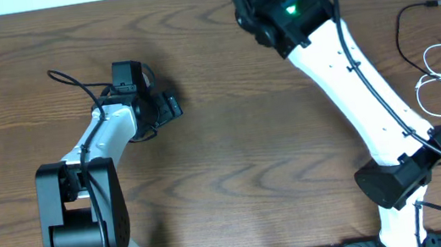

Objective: Untangle cables

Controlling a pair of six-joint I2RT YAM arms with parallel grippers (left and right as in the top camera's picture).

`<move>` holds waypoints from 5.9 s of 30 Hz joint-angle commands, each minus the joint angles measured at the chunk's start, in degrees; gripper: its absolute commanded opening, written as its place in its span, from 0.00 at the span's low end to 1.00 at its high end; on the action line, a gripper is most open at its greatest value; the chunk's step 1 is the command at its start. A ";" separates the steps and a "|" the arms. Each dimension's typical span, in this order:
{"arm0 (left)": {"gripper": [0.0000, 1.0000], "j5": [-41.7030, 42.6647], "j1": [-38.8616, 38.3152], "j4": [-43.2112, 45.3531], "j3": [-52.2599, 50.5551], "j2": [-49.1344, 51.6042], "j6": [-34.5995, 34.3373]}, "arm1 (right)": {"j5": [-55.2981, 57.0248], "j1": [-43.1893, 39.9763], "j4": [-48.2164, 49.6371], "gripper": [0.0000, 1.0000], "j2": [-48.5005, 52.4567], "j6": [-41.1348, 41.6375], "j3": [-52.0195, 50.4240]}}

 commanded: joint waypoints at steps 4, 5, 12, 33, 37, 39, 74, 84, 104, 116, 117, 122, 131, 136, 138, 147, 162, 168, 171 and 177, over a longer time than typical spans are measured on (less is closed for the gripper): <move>0.90 -1.20 0.17 -0.20 0.61 -1.07 0.55 | 10.97 -4.42 4.59 0.01 -0.92 -11.26 2.08; 0.90 -1.20 0.17 -0.20 0.61 -1.07 0.55 | 10.97 -5.38 4.59 0.01 -0.92 -11.23 2.08; 0.90 -1.18 0.17 -0.15 0.61 -1.07 0.52 | 10.25 -12.92 -0.11 0.01 -0.90 -4.94 2.08; 0.90 -1.18 0.17 -0.17 0.61 -1.07 0.55 | -56.33 -28.98 -7.21 0.01 -8.09 5.92 2.10; 0.90 -1.18 0.17 -0.17 0.61 -1.07 0.52 | -65.40 -28.87 -0.76 0.01 -14.53 5.95 2.10; 0.90 -1.18 0.17 -0.17 0.61 -1.07 0.52 | -71.12 -28.87 1.62 0.01 -17.40 3.43 2.10; 0.90 -1.16 0.17 -0.85 0.55 -1.07 0.33 | -43.85 -33.33 -45.92 0.90 3.63 22.86 1.86; 0.90 -1.18 0.17 -0.79 0.44 -1.07 0.33 | -41.90 -35.78 -45.94 0.99 12.87 29.18 1.18; 0.90 -1.18 0.17 -0.11 0.44 -1.07 0.31 | -33.99 -58.16 -45.97 0.99 11.30 41.53 -10.95; 0.90 -1.18 0.13 0.09 0.39 -1.07 -1.86 | -25.03 -72.63 -45.97 0.99 10.23 46.93 -14.32; 0.90 -1.18 0.13 0.09 0.39 -1.07 -1.86 | -24.24 -73.79 -45.92 0.99 10.23 47.71 -14.62; 0.90 -1.18 0.13 0.07 0.39 -1.07 -1.86 | -25.49 -78.79 -44.96 0.99 10.25 48.87 -17.46; 0.90 -1.16 0.13 0.07 0.39 -1.07 -1.88 | -47.89 -83.12 -29.70 0.88 10.25 28.55 -29.40; 0.90 -1.16 0.13 0.04 0.39 -1.07 -1.86 | -49.27 -82.82 -27.36 0.42 10.25 25.62 -31.28; 0.90 -1.16 0.13 0.04 0.39 -1.07 -1.86 | -50.05 -82.75 -28.70 0.01 9.86 25.64 -30.75; 0.90 -1.16 0.13 0.07 0.39 -1.07 -1.88 | -49.31 -75.03 -24.26 0.01 -8.09 21.62 -29.79; 0.90 -1.16 0.13 0.00 0.35 -1.07 -1.88 | -51.84 -41.64 1.57 0.01 -40.79 -14.32 -29.79; 0.90 -1.16 0.13 -0.15 0.35 -1.07 -1.88 | -53.66 -39.30 2.10 0.01 -39.56 -14.71 -29.81; 0.90 -1.16 0.13 -0.15 0.35 -1.07 -1.86 | -59.82 -39.34 1.88 0.01 -38.56 -14.71 -29.81; 0.77 -1.16 0.13 -0.13 0.35 -1.07 -1.86 | -78.31 -39.32 3.04 0.01 -36.89 -14.71 -29.81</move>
